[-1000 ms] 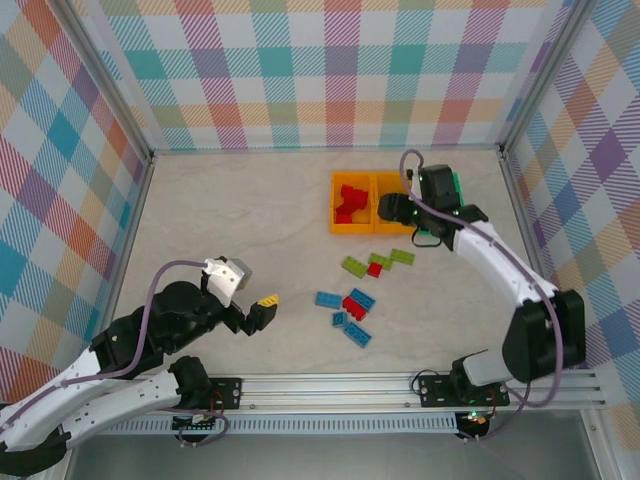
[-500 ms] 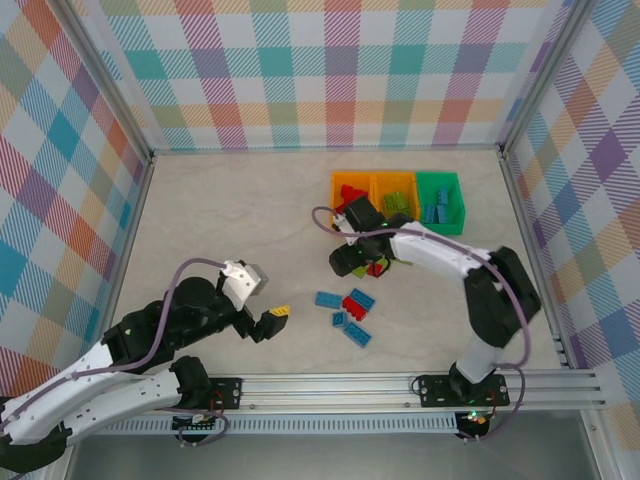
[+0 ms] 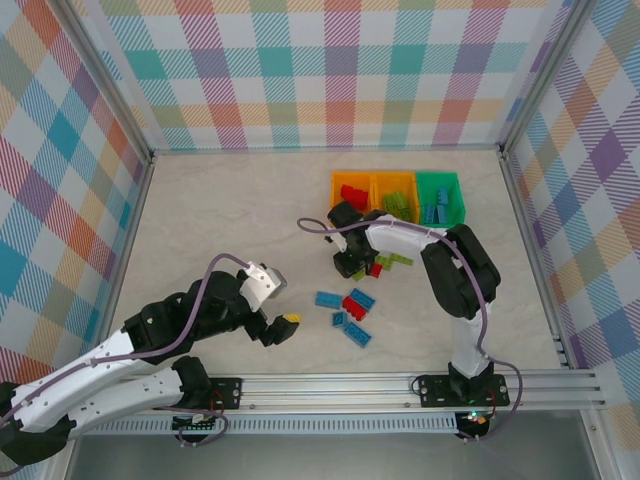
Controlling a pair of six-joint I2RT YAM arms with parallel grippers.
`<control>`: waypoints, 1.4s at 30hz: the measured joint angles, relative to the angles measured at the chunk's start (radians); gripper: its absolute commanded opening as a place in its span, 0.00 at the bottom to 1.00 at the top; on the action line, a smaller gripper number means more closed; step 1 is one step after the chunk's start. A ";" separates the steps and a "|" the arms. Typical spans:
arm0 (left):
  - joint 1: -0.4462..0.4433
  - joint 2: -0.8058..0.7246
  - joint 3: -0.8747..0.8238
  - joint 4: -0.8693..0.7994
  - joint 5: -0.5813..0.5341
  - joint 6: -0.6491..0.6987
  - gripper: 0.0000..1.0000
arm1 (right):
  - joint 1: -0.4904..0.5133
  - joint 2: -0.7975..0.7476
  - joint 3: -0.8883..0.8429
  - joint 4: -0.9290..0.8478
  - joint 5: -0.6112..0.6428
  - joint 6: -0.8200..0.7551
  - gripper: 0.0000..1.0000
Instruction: Sort the legos into containers by color
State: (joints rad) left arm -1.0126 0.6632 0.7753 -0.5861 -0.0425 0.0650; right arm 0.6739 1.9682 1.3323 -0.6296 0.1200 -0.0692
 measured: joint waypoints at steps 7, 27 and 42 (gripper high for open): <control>0.000 -0.004 0.000 0.001 0.000 0.000 1.00 | 0.000 -0.095 -0.078 0.038 -0.019 0.021 0.21; 0.000 -0.082 0.000 0.013 -0.060 0.000 1.00 | -0.380 -0.196 0.031 0.425 0.081 0.272 0.38; 0.000 -0.081 0.000 0.010 -0.143 -0.001 1.00 | -0.378 -0.307 -0.001 0.329 -0.026 0.389 0.59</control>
State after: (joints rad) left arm -1.0126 0.5823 0.7750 -0.5762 -0.1860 0.0643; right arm 0.2958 1.6611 1.3315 -0.3008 0.0937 0.3199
